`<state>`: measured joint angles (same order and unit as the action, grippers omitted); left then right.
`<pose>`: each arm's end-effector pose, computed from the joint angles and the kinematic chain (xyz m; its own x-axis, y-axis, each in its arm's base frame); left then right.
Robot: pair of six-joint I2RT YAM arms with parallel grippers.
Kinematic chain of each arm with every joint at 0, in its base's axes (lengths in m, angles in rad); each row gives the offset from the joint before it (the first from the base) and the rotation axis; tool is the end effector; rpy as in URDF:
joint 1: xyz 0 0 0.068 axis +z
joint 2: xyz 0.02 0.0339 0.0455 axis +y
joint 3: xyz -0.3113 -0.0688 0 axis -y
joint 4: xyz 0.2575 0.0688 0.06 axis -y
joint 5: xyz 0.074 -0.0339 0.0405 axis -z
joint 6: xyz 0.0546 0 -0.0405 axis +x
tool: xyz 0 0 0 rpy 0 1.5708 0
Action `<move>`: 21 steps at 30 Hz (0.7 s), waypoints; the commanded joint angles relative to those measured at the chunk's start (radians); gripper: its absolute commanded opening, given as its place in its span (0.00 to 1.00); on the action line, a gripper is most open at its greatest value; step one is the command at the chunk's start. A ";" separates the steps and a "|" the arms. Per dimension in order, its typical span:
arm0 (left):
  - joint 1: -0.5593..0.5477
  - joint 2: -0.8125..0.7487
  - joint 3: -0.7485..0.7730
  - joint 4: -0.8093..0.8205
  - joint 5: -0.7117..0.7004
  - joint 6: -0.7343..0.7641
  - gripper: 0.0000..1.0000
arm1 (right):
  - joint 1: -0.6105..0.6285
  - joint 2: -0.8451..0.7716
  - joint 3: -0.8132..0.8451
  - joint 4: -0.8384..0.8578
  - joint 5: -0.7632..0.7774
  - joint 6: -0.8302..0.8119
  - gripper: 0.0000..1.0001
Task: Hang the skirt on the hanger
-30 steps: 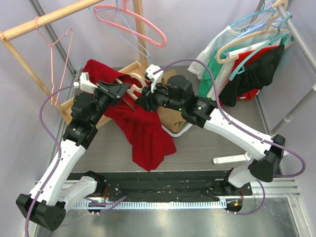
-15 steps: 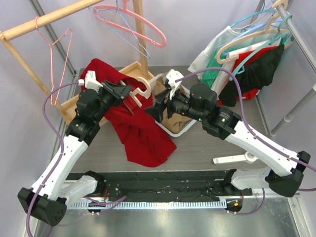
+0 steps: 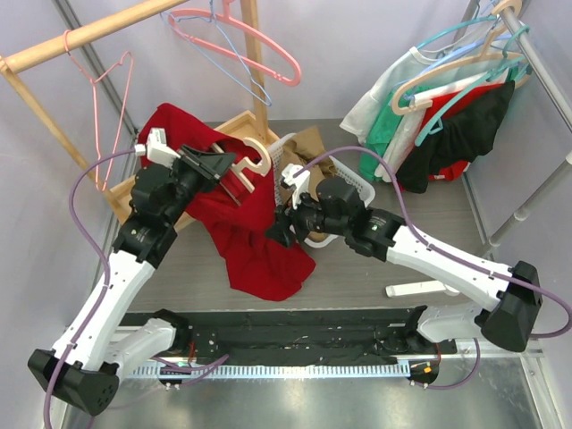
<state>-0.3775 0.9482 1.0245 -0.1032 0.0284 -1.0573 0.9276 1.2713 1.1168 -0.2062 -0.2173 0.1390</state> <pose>0.2032 -0.0822 0.4424 -0.3562 -0.7954 -0.4904 0.1722 0.4599 -0.8711 0.1771 0.2559 0.3857 -0.3347 -0.2209 -0.9161 -0.8643 0.4593 0.2050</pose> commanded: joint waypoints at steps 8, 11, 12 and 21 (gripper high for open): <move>-0.003 -0.072 0.031 0.108 -0.012 -0.007 0.00 | 0.004 0.085 0.101 0.119 0.009 0.034 0.09; -0.003 -0.075 0.025 0.106 -0.012 -0.007 0.00 | 0.005 0.074 0.109 0.120 0.016 0.040 0.01; -0.003 -0.075 0.023 0.106 -0.012 -0.007 0.00 | 0.005 0.066 0.109 0.120 0.022 0.042 0.01; -0.003 -0.083 -0.007 0.065 0.034 0.029 0.45 | 0.005 0.052 0.163 0.105 0.059 0.074 0.01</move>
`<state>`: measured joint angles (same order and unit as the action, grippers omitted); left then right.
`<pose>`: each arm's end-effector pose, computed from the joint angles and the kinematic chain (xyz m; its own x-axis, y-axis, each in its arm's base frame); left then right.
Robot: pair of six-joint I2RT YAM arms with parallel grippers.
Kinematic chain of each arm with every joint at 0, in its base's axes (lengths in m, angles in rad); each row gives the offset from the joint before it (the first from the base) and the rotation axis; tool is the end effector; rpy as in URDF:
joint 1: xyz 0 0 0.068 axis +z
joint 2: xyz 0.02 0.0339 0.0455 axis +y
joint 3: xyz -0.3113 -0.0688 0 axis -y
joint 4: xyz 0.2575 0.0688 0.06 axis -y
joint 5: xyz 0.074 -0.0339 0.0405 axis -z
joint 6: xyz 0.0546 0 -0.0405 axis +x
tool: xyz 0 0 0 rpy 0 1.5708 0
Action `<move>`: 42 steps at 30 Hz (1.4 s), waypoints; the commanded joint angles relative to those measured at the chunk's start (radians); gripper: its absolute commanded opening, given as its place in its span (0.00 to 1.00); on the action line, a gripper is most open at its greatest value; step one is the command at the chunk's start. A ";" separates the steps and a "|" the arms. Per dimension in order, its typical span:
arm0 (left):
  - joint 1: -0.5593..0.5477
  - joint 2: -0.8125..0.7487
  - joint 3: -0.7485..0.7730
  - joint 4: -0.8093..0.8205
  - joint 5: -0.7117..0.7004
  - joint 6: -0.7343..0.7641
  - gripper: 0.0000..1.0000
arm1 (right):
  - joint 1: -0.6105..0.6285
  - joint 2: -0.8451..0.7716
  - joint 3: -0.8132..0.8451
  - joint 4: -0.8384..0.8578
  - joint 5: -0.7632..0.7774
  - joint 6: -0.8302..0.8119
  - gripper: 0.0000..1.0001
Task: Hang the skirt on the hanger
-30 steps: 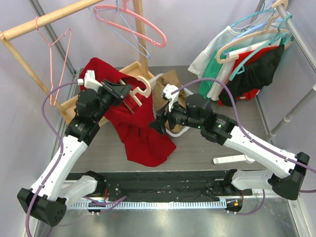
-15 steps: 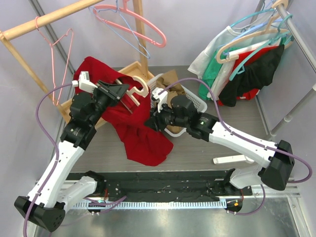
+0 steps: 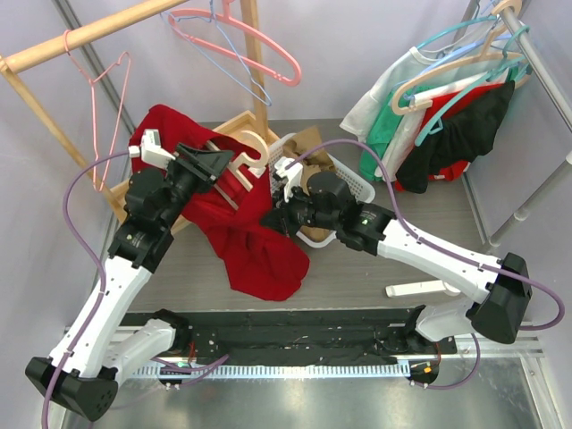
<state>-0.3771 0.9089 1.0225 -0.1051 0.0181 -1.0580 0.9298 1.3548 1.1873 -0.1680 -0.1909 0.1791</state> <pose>0.1914 -0.0769 0.4490 -0.3316 -0.8057 -0.4907 0.1958 0.4501 -0.8713 0.1936 0.2768 0.3918 -0.3530 -0.1807 -0.9180 -0.8447 0.4834 0.2297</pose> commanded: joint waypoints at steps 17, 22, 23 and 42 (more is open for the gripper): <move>-0.003 -0.113 -0.185 0.102 0.066 0.098 0.73 | 0.001 0.056 0.192 0.090 -0.010 0.043 0.01; -0.003 -0.078 -0.191 0.101 0.042 0.110 0.69 | 0.001 0.067 0.193 0.107 -0.038 0.037 0.01; -0.003 -0.067 -0.188 0.100 0.040 0.110 0.67 | 0.001 0.069 0.193 0.105 -0.042 0.034 0.01; -0.020 0.050 -0.029 0.139 0.026 0.136 0.00 | 0.001 0.109 0.310 0.051 0.091 0.014 0.01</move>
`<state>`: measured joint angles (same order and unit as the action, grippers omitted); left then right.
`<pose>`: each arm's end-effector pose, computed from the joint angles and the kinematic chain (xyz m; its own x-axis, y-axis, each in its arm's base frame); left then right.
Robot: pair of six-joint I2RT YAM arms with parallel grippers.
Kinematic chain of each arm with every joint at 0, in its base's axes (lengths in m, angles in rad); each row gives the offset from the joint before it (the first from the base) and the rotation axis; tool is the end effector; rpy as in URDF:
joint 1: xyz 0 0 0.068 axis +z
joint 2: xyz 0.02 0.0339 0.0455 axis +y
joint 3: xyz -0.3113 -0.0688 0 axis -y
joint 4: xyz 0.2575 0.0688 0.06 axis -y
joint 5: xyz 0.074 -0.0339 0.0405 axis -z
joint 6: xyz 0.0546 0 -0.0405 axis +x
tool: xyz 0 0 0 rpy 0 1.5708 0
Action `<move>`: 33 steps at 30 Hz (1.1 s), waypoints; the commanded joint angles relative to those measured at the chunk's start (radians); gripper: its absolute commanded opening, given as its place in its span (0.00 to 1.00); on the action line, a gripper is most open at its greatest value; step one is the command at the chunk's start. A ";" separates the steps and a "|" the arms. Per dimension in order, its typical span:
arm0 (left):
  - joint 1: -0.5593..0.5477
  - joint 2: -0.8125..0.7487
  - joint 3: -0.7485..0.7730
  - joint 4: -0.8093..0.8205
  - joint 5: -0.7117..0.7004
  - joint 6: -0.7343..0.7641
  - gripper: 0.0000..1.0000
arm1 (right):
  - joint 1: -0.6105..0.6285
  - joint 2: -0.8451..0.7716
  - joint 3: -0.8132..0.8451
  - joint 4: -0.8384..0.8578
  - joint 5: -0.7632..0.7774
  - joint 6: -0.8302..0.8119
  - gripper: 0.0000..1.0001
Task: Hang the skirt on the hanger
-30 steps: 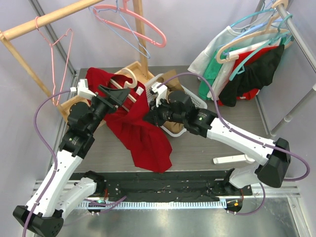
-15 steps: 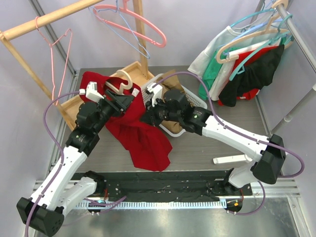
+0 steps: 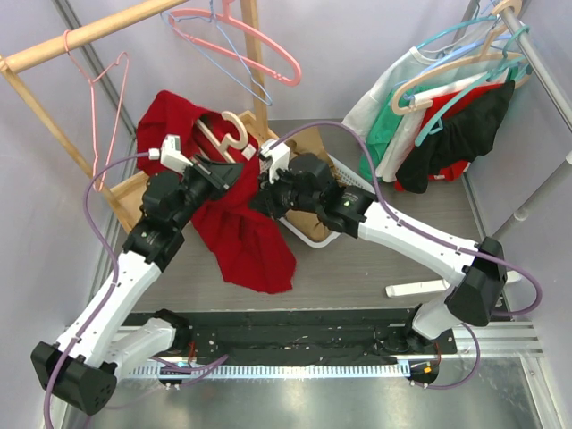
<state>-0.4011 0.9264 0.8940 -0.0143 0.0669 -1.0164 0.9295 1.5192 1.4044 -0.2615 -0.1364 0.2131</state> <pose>0.2017 -0.0895 0.4080 -0.4061 -0.7492 -0.5232 0.2009 0.4853 -0.8509 0.2248 0.3136 0.4074 -0.3988 -0.1839 -0.8984 -0.8034 0.5425 0.2455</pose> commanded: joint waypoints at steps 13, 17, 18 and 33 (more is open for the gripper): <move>0.002 0.228 0.359 0.060 -0.058 0.041 0.00 | 0.002 -0.155 0.157 0.051 0.245 -0.046 0.81; 0.018 0.321 0.488 0.040 -0.061 0.030 0.00 | 0.000 -0.221 0.148 0.013 0.316 -0.067 0.95; 0.025 0.356 0.515 0.036 -0.061 0.024 0.00 | 0.000 -0.237 0.136 0.010 0.340 -0.072 0.96; 0.252 0.607 0.822 0.197 0.128 -0.191 0.00 | -0.004 -0.393 -0.008 -0.028 0.428 -0.084 0.98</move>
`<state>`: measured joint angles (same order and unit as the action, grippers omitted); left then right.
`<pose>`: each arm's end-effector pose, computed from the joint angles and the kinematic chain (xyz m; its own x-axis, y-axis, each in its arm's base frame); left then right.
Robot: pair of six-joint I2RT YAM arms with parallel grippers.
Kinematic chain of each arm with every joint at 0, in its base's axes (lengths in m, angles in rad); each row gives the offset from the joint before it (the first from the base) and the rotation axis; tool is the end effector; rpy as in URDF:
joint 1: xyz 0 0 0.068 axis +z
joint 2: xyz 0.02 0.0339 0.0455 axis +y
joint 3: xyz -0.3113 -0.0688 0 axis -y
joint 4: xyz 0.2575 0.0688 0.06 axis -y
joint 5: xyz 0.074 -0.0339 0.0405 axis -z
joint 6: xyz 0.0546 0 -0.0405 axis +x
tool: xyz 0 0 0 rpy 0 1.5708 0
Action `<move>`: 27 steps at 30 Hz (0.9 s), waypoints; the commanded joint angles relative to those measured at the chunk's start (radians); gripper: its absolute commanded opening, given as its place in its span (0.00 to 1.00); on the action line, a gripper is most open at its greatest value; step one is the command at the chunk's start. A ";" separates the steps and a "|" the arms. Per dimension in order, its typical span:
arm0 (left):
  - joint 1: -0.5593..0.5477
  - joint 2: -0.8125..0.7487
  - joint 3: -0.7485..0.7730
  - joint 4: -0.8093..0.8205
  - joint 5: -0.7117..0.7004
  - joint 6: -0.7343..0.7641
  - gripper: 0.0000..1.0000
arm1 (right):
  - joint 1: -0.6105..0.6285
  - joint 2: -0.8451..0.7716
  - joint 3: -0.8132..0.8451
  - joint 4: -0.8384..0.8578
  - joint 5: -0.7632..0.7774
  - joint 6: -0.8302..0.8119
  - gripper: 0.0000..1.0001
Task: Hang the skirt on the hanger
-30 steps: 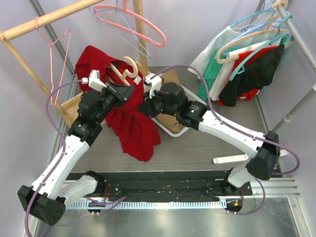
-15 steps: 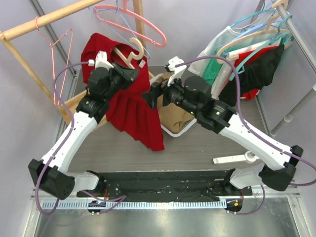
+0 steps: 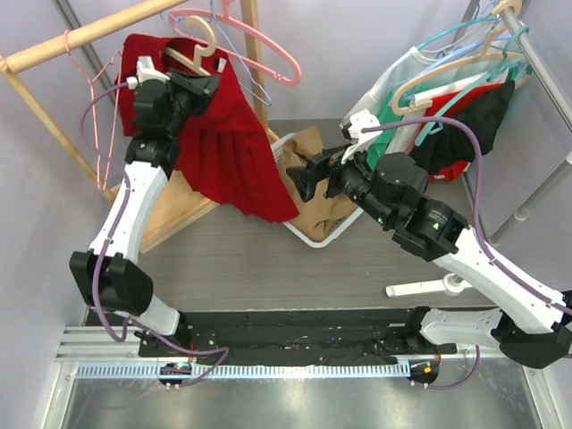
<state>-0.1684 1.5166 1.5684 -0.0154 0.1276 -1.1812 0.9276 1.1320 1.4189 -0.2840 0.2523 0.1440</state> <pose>0.3786 -0.0714 0.5023 -0.2561 -0.8872 -0.3838 0.1439 0.3577 -0.9227 0.1576 0.1876 0.5261 -0.0880 0.1143 -0.9895 -0.6189 0.7721 0.1442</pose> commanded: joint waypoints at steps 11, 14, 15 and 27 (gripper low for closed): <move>0.064 0.207 0.390 0.216 0.093 -0.090 0.00 | -0.013 0.002 -0.057 -0.009 0.065 -0.049 0.98; 0.069 0.226 0.413 0.222 0.080 -0.118 0.00 | -0.018 0.002 -0.066 -0.009 0.058 -0.049 0.98; 0.075 0.240 0.418 0.235 0.083 -0.130 0.00 | -0.018 0.002 -0.067 -0.009 0.058 -0.049 0.98; 0.104 0.292 0.364 0.390 0.043 -0.310 0.00 | -0.041 -0.008 -0.089 -0.009 0.045 -0.055 0.98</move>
<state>-0.0837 1.8393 1.9186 0.1665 0.1909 -1.4368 0.8948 1.1393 1.3403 -0.3229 0.2932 0.1020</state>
